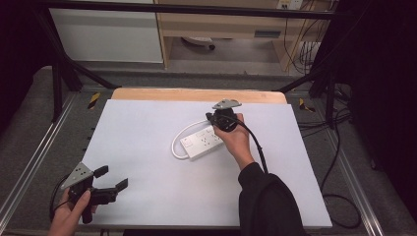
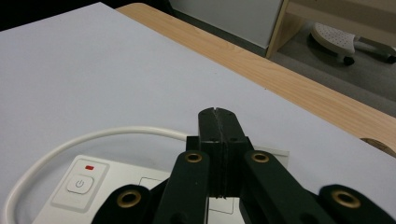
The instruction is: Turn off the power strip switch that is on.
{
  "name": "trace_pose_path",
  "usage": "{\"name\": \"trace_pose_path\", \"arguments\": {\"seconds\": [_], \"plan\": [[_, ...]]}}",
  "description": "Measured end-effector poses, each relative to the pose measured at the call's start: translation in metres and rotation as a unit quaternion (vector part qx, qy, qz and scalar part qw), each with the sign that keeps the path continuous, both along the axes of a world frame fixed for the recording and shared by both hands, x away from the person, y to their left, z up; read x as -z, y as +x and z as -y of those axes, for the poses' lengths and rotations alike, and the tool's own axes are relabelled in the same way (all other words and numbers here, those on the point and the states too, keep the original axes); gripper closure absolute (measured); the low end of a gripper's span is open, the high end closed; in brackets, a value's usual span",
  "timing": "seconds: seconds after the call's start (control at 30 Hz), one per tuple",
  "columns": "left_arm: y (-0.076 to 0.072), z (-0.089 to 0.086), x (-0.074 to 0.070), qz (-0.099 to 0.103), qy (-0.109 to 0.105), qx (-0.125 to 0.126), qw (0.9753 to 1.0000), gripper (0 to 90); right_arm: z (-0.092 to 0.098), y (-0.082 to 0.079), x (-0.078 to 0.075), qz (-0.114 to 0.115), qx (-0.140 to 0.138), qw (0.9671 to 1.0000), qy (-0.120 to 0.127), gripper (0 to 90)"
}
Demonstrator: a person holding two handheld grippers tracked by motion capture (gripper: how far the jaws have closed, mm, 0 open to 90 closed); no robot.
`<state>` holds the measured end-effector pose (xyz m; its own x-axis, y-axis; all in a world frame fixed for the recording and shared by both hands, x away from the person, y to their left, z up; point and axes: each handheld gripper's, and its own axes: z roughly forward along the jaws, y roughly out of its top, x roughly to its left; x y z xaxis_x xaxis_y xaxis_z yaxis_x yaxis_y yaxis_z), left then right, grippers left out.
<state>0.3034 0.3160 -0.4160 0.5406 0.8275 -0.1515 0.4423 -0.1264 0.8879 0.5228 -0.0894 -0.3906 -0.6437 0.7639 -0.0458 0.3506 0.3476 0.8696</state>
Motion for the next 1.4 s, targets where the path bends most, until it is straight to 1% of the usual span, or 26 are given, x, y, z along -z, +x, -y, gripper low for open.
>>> {"name": "trace_pose_path", "arguments": {"seconds": [0.13,0.33,0.6,0.77,0.9,1.17,1.4], "plan": [[0.000,0.000,0.000,0.000,0.000,0.000,1.0000,6.1,-0.002,0.000,0.002,-0.003,0.000,1.0000,0.000,90.0],[0.000,0.000,0.000,0.000,0.000,0.000,1.0000,6.1,-0.007,0.000,0.010,-0.009,-0.002,1.0000,0.002,90.0],[0.000,0.000,0.000,0.000,0.000,0.000,1.0000,6.1,-0.014,-0.002,0.023,-0.019,-0.008,0.9998,-0.005,90.0],[0.000,0.000,0.000,0.000,0.000,0.000,1.0000,6.1,-0.016,-0.004,0.029,-0.026,-0.007,0.9996,-0.008,90.0],[0.000,0.000,0.000,0.000,0.001,0.000,1.0000,6.1,-0.018,-0.004,0.034,-0.031,-0.010,0.9993,-0.015,90.0],[0.000,0.000,0.000,0.001,-0.001,0.000,1.0000,6.1,-0.020,-0.006,0.041,-0.040,-0.006,0.9990,-0.020,90.0],[0.000,0.000,0.000,0.002,-0.001,0.000,1.0000,6.1,-0.021,-0.006,0.043,-0.042,-0.006,0.9989,-0.021,90.0]]}}
